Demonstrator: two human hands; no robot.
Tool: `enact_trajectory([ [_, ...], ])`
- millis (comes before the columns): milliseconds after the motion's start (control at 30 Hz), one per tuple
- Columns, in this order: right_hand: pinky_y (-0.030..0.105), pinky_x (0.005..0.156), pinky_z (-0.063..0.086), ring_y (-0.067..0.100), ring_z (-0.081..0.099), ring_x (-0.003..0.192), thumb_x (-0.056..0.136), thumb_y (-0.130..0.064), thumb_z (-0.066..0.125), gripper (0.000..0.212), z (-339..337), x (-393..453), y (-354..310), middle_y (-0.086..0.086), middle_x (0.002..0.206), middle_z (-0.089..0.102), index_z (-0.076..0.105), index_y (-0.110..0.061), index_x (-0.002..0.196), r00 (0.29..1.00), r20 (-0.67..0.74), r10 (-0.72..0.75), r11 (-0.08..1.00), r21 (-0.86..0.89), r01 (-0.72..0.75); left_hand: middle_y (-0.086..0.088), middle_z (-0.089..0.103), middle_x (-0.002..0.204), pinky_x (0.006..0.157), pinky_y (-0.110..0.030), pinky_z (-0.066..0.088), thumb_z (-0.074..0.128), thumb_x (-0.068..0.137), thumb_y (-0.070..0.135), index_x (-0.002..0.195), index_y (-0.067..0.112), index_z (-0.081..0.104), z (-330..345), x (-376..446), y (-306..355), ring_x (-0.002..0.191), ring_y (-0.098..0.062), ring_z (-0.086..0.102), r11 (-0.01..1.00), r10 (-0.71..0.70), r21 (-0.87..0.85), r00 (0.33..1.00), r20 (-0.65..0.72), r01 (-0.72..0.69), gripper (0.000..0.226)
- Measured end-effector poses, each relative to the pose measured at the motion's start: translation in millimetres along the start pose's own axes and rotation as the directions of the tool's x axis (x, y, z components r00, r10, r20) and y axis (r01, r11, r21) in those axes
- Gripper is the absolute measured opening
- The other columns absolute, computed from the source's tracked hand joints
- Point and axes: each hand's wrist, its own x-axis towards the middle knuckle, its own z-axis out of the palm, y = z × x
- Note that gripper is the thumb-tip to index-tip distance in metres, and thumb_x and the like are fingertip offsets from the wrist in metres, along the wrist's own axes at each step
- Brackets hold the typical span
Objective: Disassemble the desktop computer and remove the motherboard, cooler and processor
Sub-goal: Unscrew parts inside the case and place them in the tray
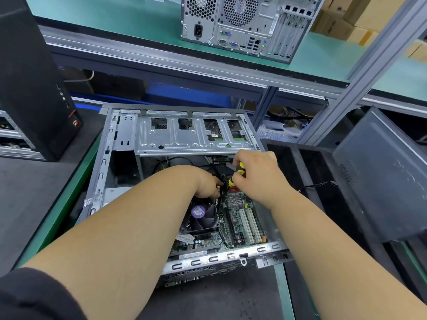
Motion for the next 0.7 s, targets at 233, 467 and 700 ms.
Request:
enact_trajectory([
  [233,0.039,0.089,0.029,0.022,0.050,0.082,0.098,-0.048,0.044,0.029,3.6,1.3,-2.5,-0.006,0.072,0.058,0.054,-0.021,0.096,1.000,0.007,-0.017,0.993,-0.117,0.017,-0.002,0.022,0.159,0.111,-0.032,0.023,0.040,0.101,0.033,0.153,0.028,0.019,0.6,2.1,-2.2,0.142,-0.024,0.027,0.999,-0.009,0.031,1.000,0.006,0.009,0.056],
  [467,0.041,0.094,0.028,0.018,0.045,0.083,0.086,-0.032,0.053,0.012,0.3,-0.5,-0.3,-0.010,0.073,0.053,0.052,-0.026,0.096,1.000,0.015,0.019,1.000,0.006,-0.019,-0.004,0.022,0.159,0.105,-0.028,0.027,0.038,0.103,0.027,0.153,0.023,0.017,-1.6,-1.6,1.1,0.141,-0.024,0.028,1.000,0.001,0.015,1.000,-0.005,-0.001,0.055],
  [700,0.039,0.086,0.025,0.019,0.049,0.081,0.096,-0.054,0.042,0.028,4.0,1.1,-1.3,-0.008,0.067,0.054,0.053,-0.028,0.094,1.000,-0.012,0.026,0.994,-0.106,-0.027,-0.003,0.021,0.159,0.108,-0.030,0.025,0.039,0.102,0.031,0.153,0.027,0.018,-1.3,-3.7,0.2,0.142,-0.024,0.027,1.000,0.000,0.025,1.000,-0.003,0.000,0.055],
])
